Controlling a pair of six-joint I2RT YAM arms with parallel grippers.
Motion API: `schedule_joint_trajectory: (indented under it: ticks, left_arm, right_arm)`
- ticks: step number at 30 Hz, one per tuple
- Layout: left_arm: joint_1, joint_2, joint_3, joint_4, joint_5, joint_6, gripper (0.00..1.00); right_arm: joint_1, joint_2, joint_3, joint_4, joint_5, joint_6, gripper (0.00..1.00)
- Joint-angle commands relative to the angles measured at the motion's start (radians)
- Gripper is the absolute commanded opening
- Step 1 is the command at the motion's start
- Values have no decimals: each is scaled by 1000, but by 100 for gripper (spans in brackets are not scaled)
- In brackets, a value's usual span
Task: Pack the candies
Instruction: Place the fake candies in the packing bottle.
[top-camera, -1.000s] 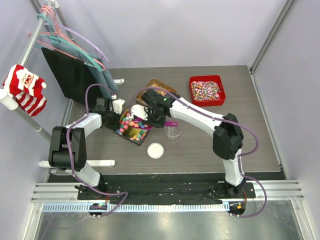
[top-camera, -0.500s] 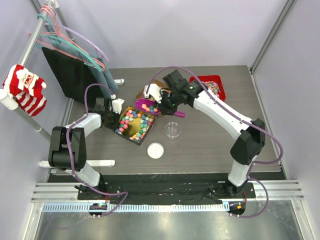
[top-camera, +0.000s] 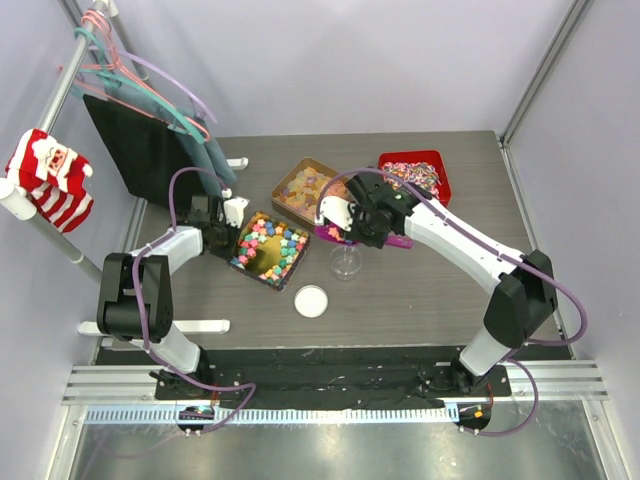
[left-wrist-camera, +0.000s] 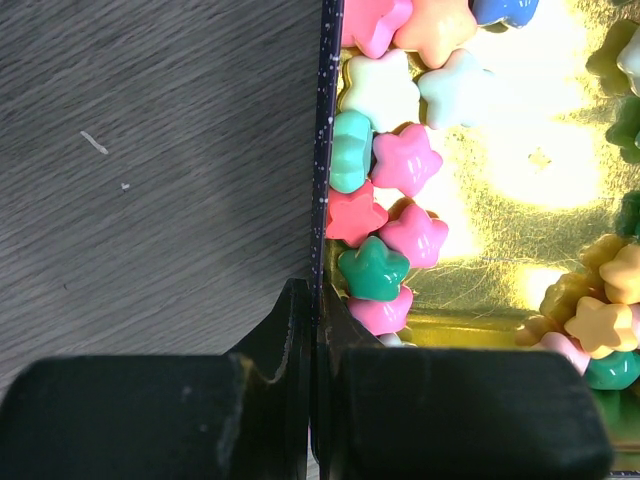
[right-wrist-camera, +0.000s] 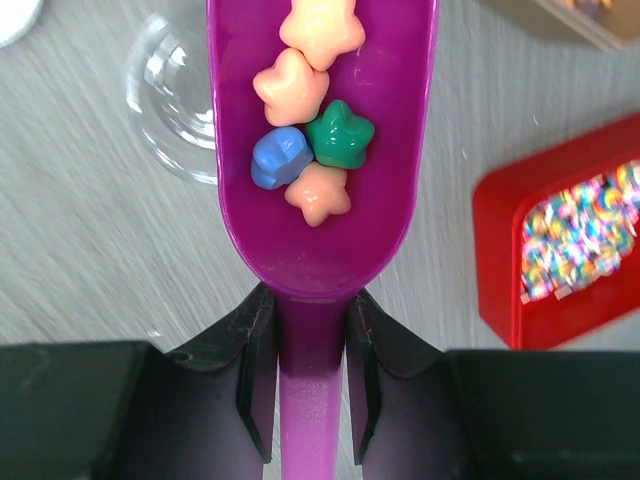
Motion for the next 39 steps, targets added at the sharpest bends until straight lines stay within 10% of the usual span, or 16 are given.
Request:
schedule_joint_trajectory:
  ticks: [1,39]
  left_arm:
    - [7,-58,6,71,63,-26,0]
    - [12,-47,1,75,46,-23,0]
  right_arm:
    - [-14,-83,-33,10,122,-41,1]
    - [95,-2,-85,-141,455,-121,1]
